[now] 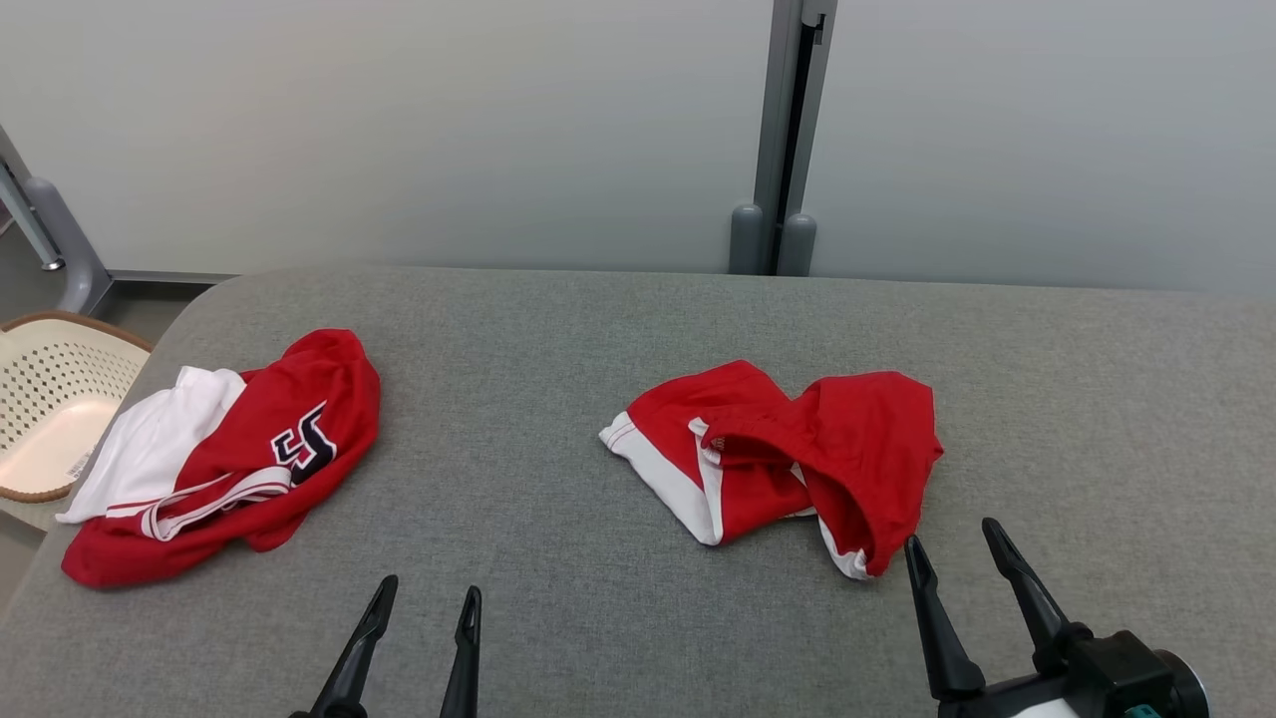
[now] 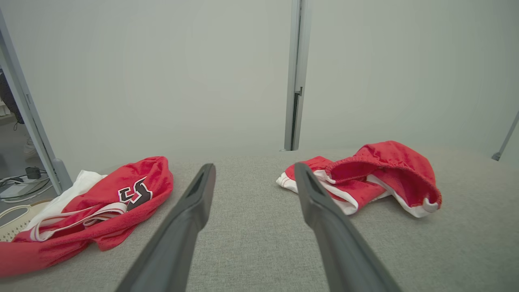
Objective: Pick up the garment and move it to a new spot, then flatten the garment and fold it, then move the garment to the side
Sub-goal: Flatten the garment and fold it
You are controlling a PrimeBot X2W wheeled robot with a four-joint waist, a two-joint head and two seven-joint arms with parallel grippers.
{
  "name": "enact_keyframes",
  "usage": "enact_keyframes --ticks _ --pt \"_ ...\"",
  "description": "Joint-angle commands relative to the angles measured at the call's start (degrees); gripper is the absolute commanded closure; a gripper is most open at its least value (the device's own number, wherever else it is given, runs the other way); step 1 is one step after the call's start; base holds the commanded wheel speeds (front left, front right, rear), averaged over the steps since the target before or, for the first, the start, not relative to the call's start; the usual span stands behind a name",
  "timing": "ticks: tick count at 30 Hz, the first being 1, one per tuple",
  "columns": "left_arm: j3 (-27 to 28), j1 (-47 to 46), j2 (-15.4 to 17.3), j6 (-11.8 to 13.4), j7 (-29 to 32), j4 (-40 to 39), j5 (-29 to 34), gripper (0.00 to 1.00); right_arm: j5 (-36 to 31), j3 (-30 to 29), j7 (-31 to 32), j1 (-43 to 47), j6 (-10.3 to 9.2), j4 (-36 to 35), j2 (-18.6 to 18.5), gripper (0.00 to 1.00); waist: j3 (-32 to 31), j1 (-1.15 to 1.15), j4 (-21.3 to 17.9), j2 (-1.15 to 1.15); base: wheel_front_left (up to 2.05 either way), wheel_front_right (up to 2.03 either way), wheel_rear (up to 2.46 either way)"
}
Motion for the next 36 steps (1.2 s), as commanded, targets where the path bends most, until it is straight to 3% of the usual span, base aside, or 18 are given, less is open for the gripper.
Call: enact_keyframes --ticks 1,15,24,29,36 --pt "0.03 -1.01 0.14 0.43 0.0 -0.02 0.36 0.0 0.41 -0.12 -0.03 -0.65 -0.1 0.22 -0.14 0.0 0.11 0.0 -0.11 0.0 0.0 0.0 0.0" --pt "-0.84 -1.38 0.15 0.48 -0.01 1.2 1.34 0.0 0.9 0.27 -0.03 -0.86 -0.1 0.57 -0.13 0.0 0.16 0.0 -0.79 0.0 0.0 0.0 0.0" --pt "-3.49 -3.21 0.14 -2.6 -0.02 3.61 3.4 0.0 0.71 0.16 -0.03 -2.24 -0.1 0.37 -0.13 0.0 1.8 0.0 -3.4 0.0 0.0 0.0 0.0" --pt "-7.69 -8.84 0.81 -4.86 -0.01 7.31 5.36 0.0 -0.03 -0.93 -0.03 -3.91 -0.1 -0.3 -0.14 0.0 4.93 0.0 -7.17 0.0 0.0 0.0 0.0" --pt "-19.09 -20.95 3.26 -5.97 -0.01 14.83 7.65 0.0 -0.41 -5.36 -0.03 -6.86 -0.1 -2.42 -0.13 0.0 10.68 0.0 -12.89 0.0 0.0 0.0 0.0"
